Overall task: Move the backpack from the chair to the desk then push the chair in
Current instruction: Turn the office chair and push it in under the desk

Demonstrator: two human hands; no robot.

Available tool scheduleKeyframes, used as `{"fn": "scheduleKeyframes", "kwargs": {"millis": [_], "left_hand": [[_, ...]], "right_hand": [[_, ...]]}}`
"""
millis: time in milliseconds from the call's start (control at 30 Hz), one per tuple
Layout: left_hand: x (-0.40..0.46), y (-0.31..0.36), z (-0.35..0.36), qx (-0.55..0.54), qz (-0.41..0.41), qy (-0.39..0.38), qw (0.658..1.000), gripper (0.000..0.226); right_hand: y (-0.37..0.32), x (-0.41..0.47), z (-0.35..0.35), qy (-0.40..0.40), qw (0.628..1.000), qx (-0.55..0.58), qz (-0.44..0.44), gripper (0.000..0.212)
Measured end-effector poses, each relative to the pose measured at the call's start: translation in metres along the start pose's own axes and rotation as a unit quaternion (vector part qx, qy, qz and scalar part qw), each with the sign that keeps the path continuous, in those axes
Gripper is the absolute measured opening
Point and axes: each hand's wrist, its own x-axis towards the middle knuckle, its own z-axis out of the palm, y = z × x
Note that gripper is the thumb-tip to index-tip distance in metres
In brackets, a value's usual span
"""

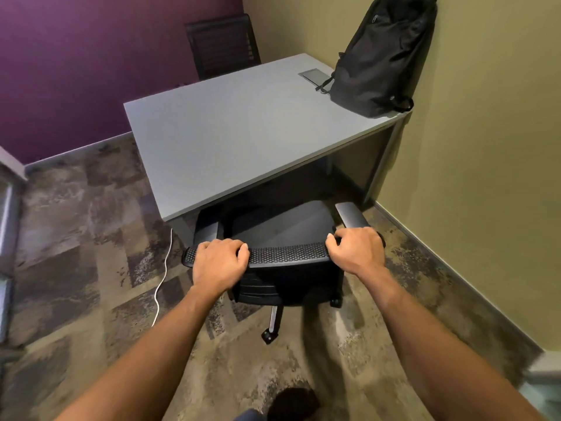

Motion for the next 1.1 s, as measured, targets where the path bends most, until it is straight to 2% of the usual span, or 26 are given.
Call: {"fn": "scheduleKeyframes", "kwargs": {"millis": [233, 667, 900, 1100], "left_hand": [[0.044, 0.015, 0.006, 0.012, -0.03, 0.005, 0.999, 0.041], [0.149, 0.032, 0.025, -0.003, -0.082, 0.03, 0.996, 0.045], [0.207, 0.041, 0.031, -0.017, -0.081, 0.027, 0.996, 0.041], [0.248, 0.045, 0.038, -0.032, -0.094, 0.01, 0.995, 0.046]], "right_hand": [[0.017, 0.061, 0.004, -0.012, 0.999, -0.006, -0.034, 0.037], [0.041, 0.191, 0.016, -0.005, 0.996, -0.032, -0.081, 0.044], [0.055, 0.261, 0.024, -0.001, 0.994, -0.043, -0.098, 0.05], [0.064, 0.313, 0.031, 0.005, 0.993, -0.04, -0.11, 0.045]]}}
